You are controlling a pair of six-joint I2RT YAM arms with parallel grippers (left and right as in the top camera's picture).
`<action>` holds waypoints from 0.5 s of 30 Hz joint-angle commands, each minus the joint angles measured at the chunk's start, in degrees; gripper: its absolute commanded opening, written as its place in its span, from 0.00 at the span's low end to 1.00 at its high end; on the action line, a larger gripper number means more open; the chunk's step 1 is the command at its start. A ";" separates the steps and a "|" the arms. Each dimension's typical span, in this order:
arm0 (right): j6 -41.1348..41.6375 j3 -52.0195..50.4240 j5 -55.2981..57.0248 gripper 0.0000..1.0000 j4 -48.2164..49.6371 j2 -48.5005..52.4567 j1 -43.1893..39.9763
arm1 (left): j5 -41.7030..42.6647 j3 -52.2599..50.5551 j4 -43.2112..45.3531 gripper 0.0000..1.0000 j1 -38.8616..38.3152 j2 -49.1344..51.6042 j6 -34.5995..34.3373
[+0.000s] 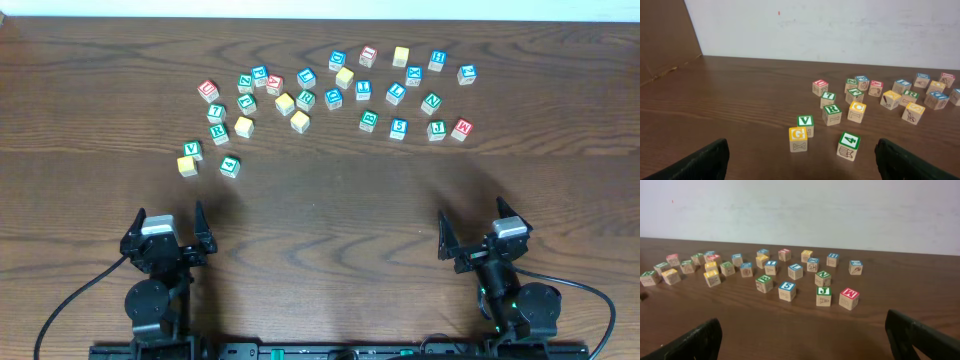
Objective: Spell out CORL
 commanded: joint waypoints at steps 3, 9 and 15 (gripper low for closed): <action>0.20 -0.07 -0.55 0.99 -0.22 -0.44 -0.26 | -0.57 -1.60 -0.83 0.92 -0.17 -0.50 0.98; 0.20 -0.07 -0.55 0.99 -0.22 -0.44 -0.26 | -0.57 -1.60 -0.85 0.92 -0.17 -0.50 0.98; 0.20 -0.07 -0.55 0.99 -0.22 -0.44 -0.26 | 0.46 -1.60 -0.59 0.92 -0.17 -0.50 0.46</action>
